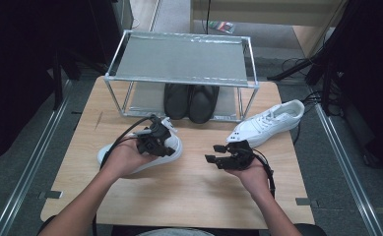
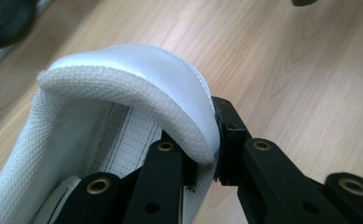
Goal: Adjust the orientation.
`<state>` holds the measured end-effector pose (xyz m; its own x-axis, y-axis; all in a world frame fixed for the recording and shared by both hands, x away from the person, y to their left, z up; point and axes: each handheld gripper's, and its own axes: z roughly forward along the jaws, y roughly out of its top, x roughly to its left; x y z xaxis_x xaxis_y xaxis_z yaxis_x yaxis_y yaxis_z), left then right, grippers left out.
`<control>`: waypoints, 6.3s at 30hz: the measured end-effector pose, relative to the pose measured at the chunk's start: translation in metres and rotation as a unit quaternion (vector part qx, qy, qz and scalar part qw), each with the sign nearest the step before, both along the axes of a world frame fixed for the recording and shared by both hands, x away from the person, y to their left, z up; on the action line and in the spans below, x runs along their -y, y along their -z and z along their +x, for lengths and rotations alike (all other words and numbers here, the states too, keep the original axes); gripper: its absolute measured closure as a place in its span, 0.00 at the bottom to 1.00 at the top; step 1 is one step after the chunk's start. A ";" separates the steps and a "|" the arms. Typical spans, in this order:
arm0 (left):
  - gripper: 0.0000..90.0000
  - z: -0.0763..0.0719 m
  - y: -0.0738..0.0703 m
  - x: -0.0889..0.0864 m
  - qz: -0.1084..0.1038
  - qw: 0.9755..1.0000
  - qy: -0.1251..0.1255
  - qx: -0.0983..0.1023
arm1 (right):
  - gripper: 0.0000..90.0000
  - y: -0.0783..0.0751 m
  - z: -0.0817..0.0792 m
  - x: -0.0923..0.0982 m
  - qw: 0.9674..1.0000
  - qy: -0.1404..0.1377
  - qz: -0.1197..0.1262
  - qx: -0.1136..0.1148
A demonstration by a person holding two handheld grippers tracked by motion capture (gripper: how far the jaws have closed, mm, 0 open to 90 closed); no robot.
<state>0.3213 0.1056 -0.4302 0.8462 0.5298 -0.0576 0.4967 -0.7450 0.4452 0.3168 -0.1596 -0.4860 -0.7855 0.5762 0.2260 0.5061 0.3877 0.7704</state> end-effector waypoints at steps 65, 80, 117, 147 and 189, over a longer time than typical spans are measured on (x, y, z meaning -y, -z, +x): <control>0.52 -0.021 -0.002 -0.044 -0.134 0.989 -0.069 0.013 | 0.60 -0.002 0.013 -0.010 1.000 -0.002 -0.009 -0.005; 0.65 -0.040 0.011 -0.076 -0.138 0.986 -0.091 0.015 | 1.00 -0.008 0.026 -0.027 1.000 0.018 -0.008 -0.023; 1.00 -0.014 0.047 -0.101 -0.127 0.985 -0.110 -0.030 | 1.00 0.003 0.024 -0.045 1.000 0.006 -0.020 -0.013; 1.00 0.011 0.046 -0.089 -0.117 0.988 -0.086 -0.044 | 1.00 0.001 -0.021 -0.037 0.999 -0.003 -0.029 -0.033; 0.98 0.017 0.060 -0.128 -0.144 0.974 -0.175 -0.026 | 1.00 0.008 0.003 -0.065 0.998 -0.025 -0.045 -0.035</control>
